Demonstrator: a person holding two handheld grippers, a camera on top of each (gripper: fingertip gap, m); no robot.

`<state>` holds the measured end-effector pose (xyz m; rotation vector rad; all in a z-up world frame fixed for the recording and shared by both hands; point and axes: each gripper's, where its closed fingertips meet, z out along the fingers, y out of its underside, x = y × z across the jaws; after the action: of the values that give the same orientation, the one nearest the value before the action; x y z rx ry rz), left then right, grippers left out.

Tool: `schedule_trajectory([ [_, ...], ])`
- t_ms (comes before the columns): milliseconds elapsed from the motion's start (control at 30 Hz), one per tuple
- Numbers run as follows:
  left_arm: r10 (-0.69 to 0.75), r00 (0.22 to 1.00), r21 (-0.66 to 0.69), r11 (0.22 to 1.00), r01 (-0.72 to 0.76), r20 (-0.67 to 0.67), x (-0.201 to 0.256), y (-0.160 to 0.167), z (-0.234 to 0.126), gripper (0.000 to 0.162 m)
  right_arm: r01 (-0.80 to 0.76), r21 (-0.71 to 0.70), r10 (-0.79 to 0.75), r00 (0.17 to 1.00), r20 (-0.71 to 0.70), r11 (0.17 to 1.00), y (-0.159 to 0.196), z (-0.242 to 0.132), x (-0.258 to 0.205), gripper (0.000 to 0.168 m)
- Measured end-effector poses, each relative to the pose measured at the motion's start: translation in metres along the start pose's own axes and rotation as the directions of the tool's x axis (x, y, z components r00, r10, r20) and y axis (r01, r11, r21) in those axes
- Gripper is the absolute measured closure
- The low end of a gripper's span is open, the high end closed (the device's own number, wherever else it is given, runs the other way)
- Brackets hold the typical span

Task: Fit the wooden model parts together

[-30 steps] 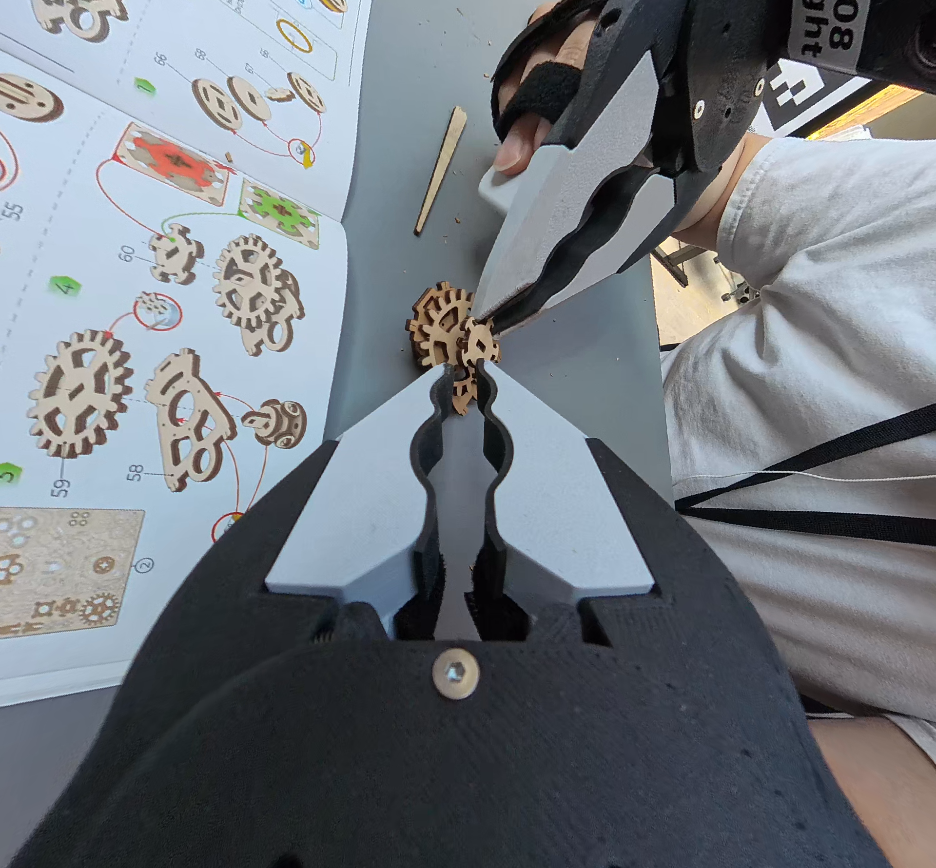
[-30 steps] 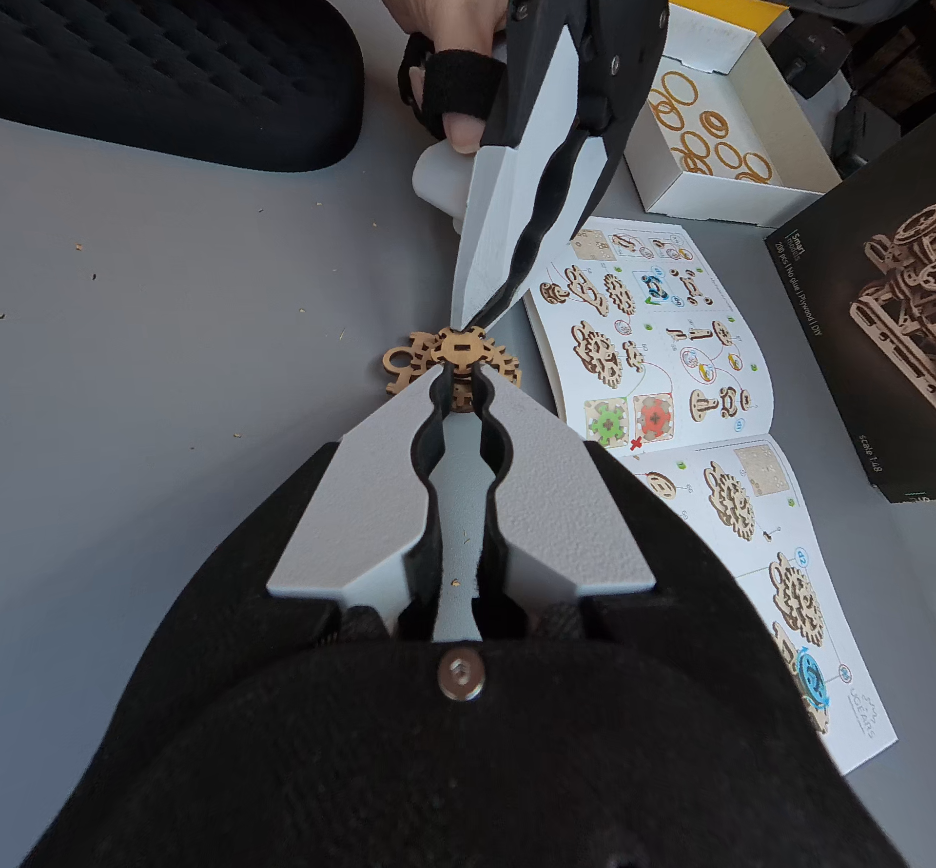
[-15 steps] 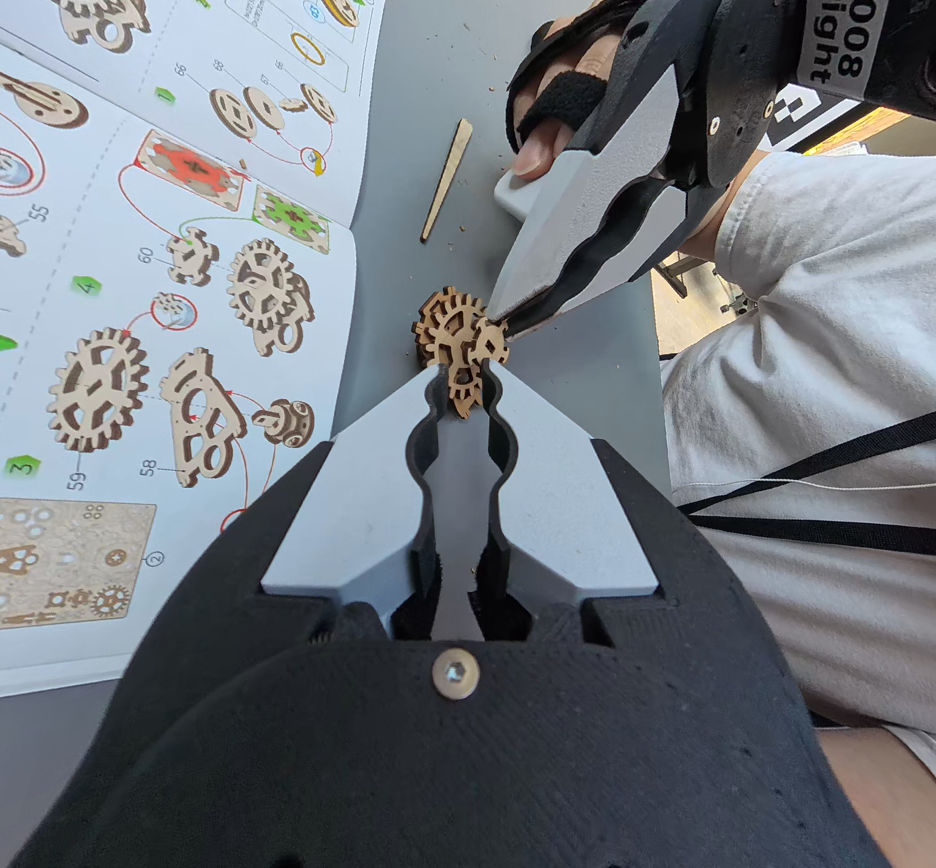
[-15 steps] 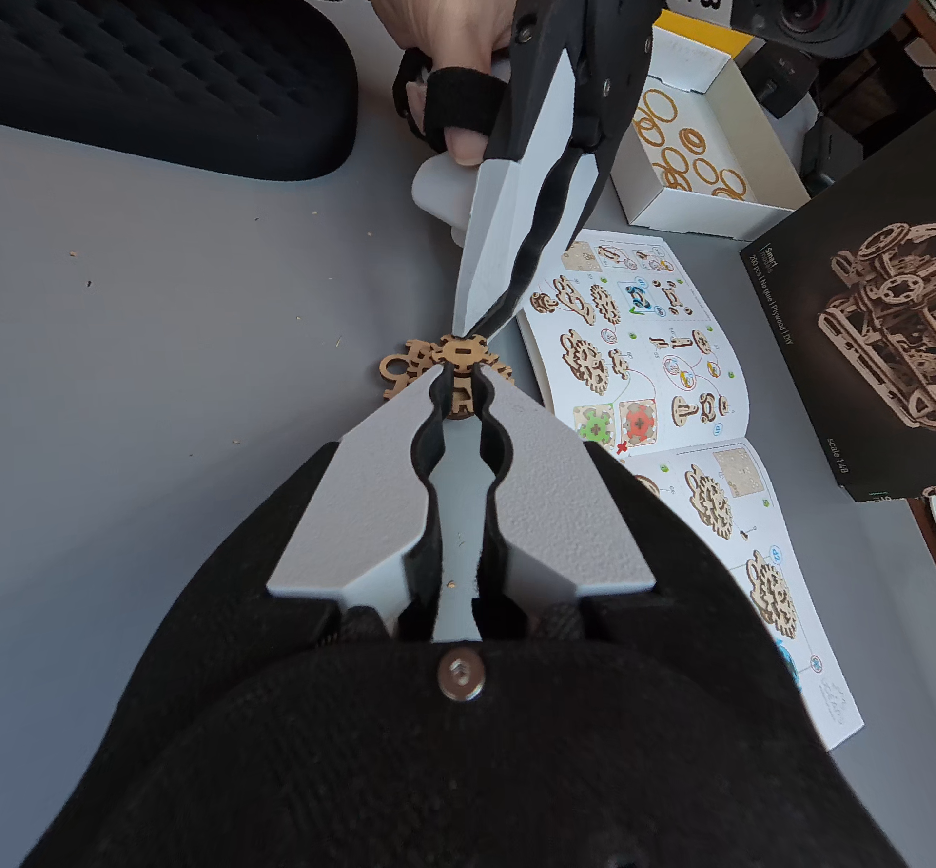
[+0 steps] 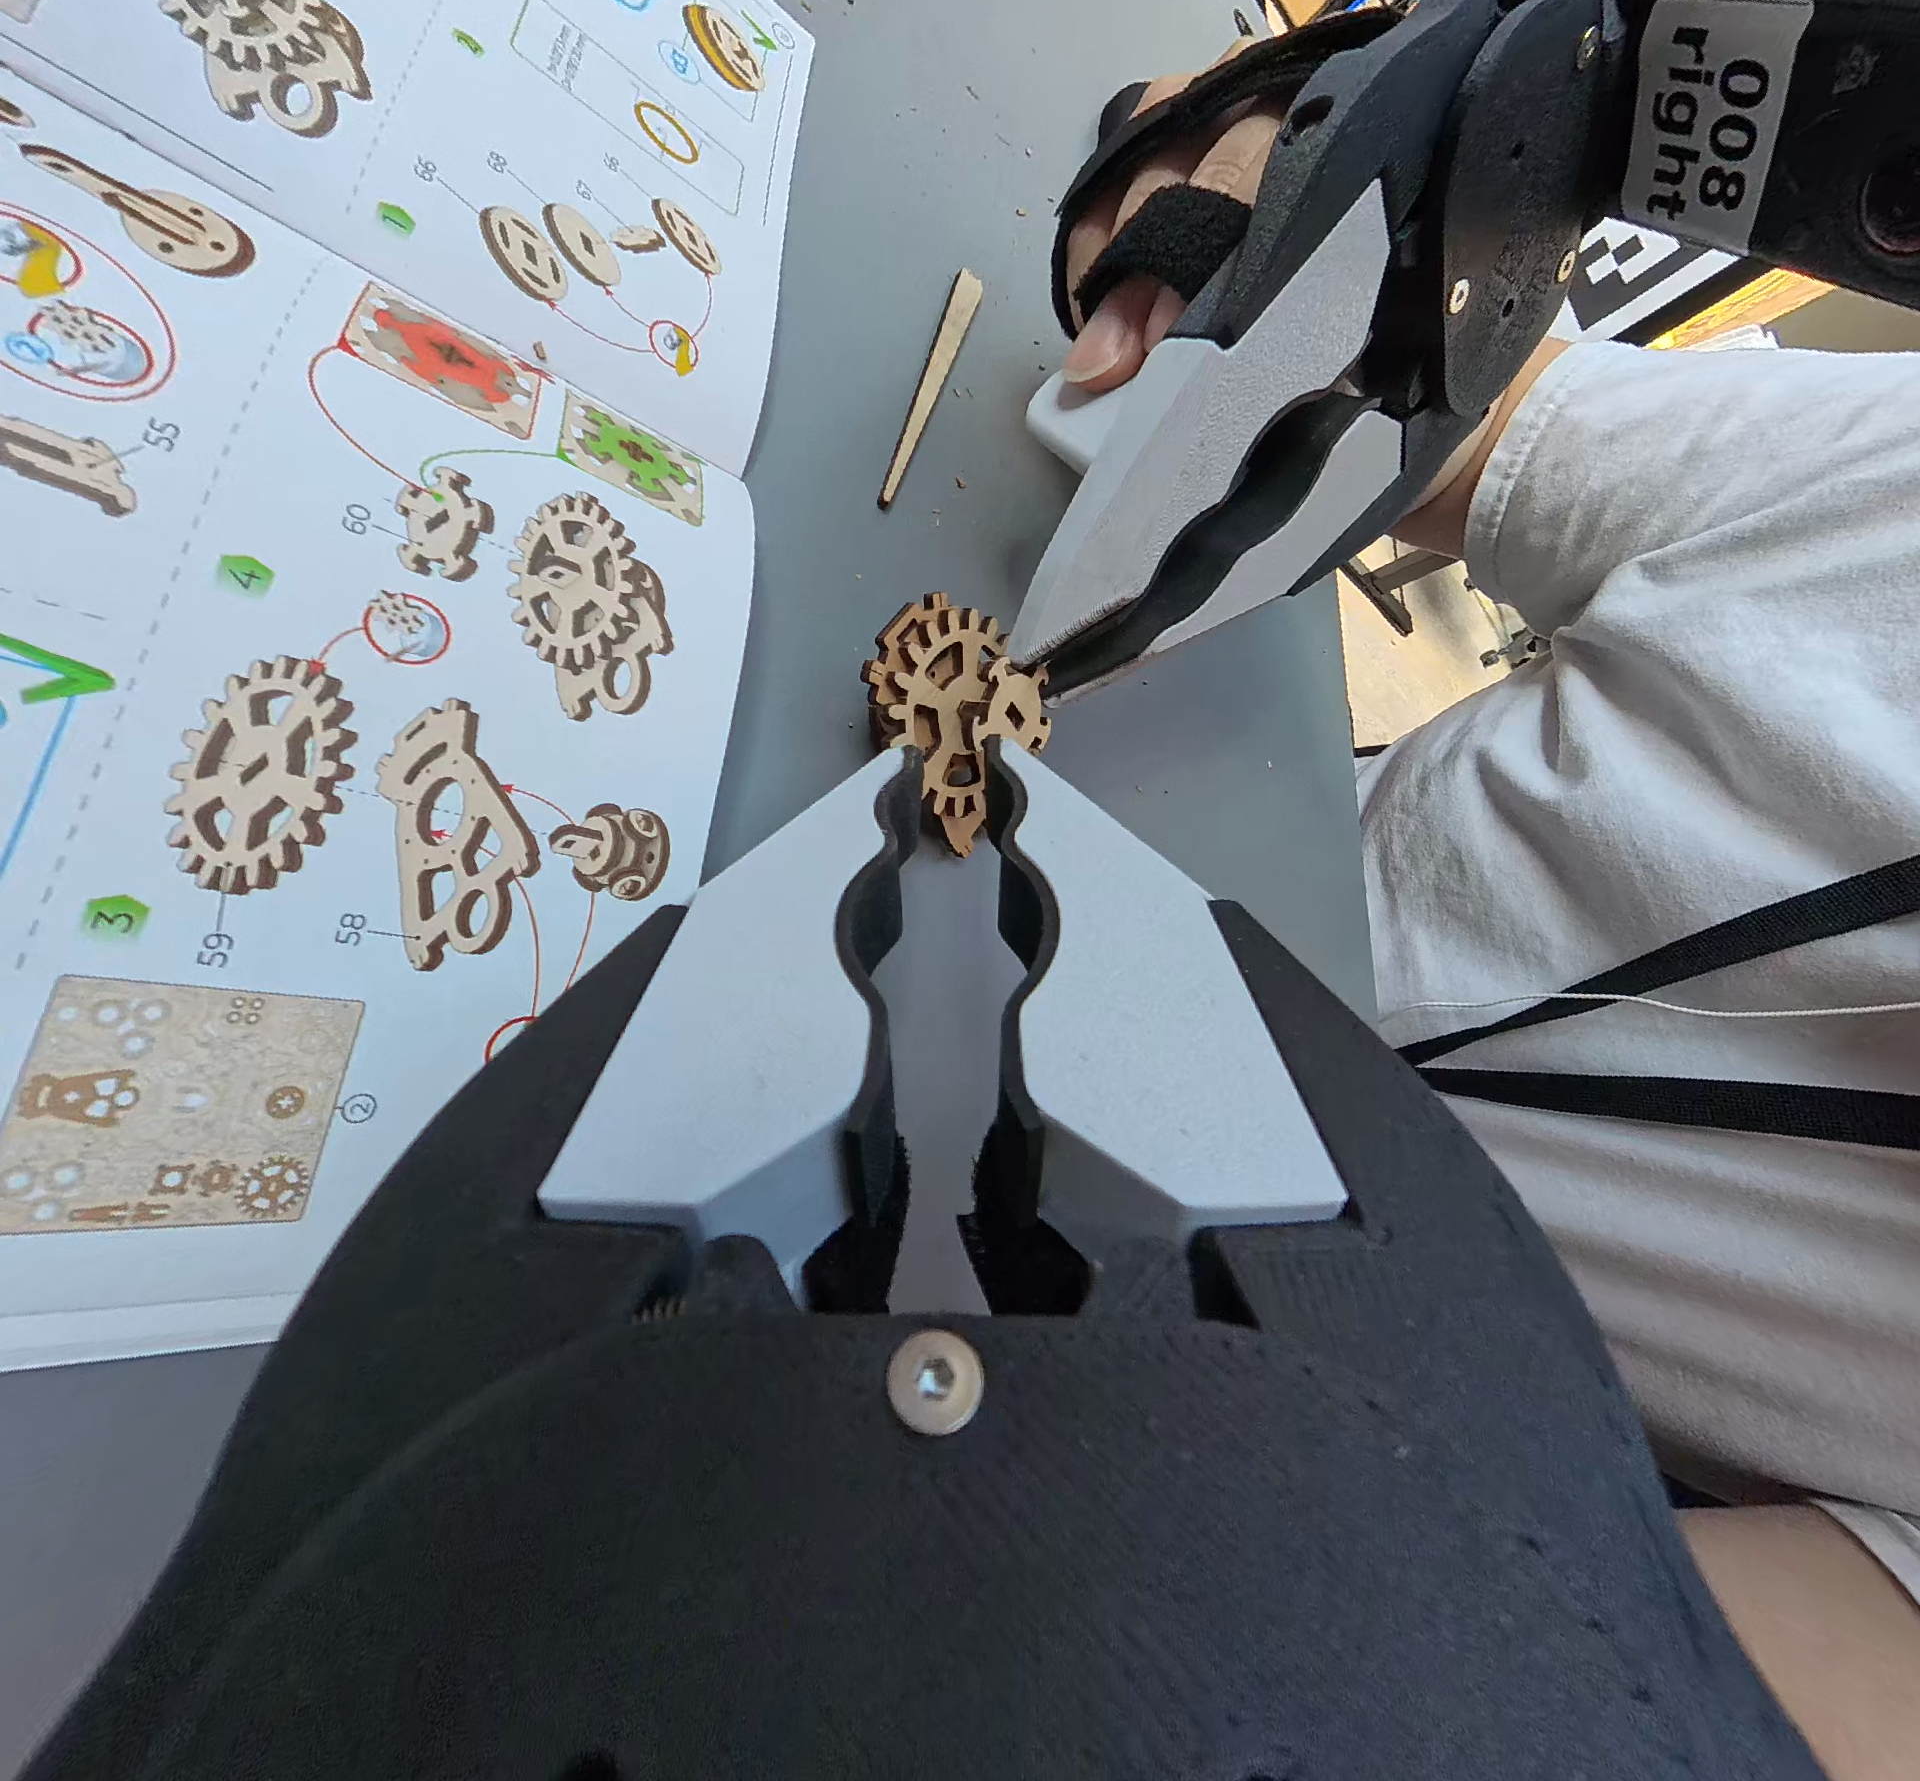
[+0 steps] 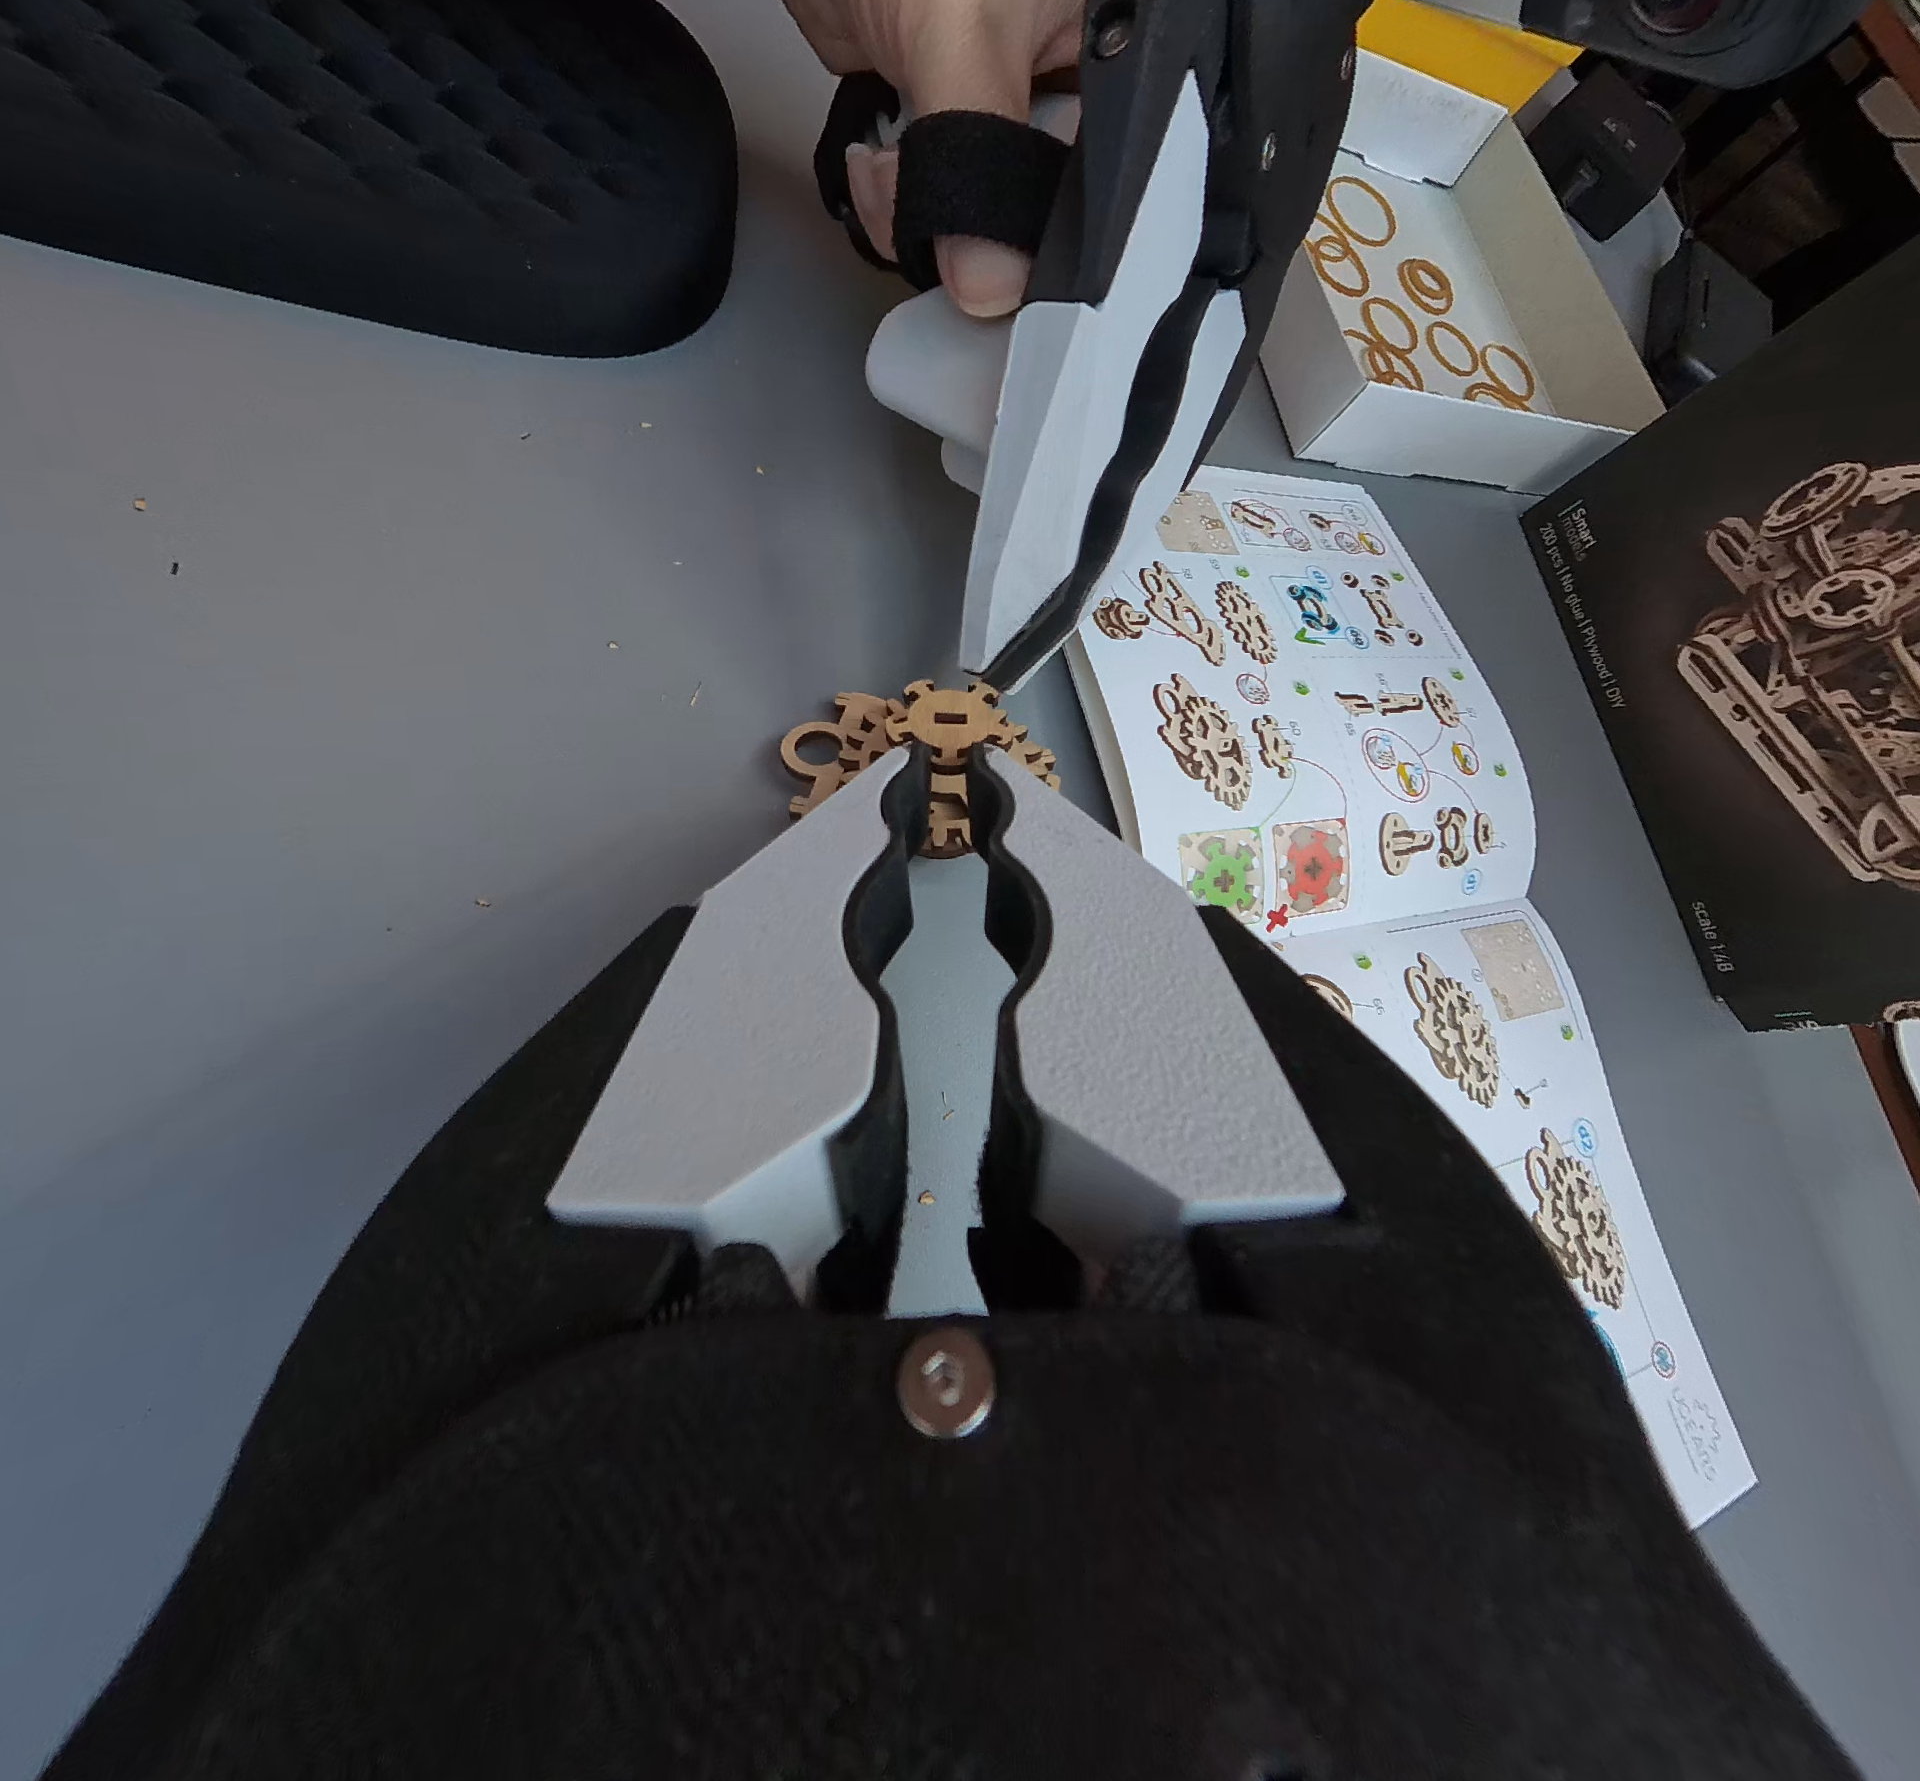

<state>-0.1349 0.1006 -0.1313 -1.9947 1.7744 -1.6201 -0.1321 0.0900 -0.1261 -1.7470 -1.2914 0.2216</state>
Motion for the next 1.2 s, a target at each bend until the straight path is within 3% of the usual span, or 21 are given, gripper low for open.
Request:
schedule_trajectory([
  [1200,-0.07,0.995,-0.001,0.998,0.07,0.073,-0.019,0.002,0.004,0.15,0.042,-0.006,-0.042,0.999,0.005,0.999,0.0,-0.004,-0.003,0.163],
])
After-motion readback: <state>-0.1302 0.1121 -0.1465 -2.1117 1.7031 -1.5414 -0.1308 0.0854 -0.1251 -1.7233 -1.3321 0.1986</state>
